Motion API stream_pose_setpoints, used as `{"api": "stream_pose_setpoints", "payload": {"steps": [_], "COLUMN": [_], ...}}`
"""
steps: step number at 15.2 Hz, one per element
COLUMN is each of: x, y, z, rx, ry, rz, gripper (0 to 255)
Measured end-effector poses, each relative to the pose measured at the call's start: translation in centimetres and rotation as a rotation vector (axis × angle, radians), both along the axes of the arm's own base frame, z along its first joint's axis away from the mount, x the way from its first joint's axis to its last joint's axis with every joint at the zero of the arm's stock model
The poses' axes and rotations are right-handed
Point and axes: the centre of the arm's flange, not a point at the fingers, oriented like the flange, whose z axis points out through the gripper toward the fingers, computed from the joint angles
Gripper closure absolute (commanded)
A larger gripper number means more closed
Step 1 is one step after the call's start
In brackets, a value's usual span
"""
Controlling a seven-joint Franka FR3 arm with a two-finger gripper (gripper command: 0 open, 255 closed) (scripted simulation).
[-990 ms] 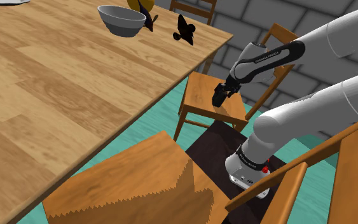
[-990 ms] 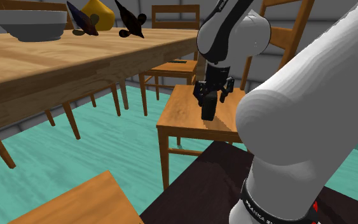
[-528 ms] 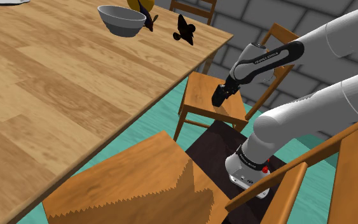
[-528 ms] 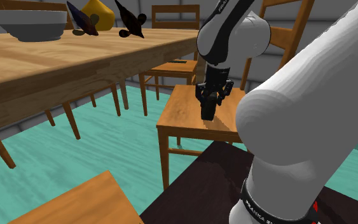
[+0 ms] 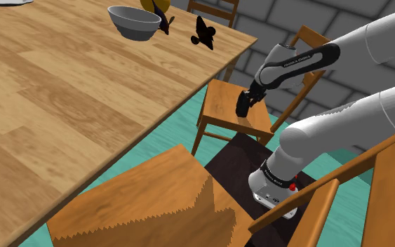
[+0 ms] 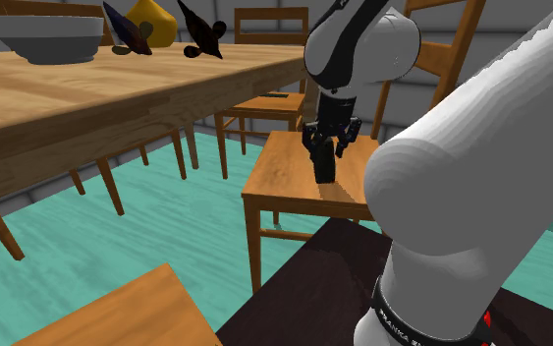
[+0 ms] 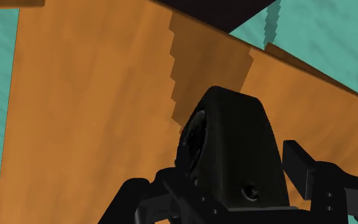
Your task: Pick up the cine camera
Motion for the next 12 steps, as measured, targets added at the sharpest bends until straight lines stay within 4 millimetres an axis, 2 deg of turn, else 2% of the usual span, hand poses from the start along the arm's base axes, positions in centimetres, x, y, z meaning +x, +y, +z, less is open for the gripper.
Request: {"api": "stream_pose_setpoints", "payload": {"steps": [12], "x": [-0.2], "y": [0.1], "z": [6.1], "rx": [0.0], "ry": [0.0], "rz": [0.0], "gripper": [255]}}
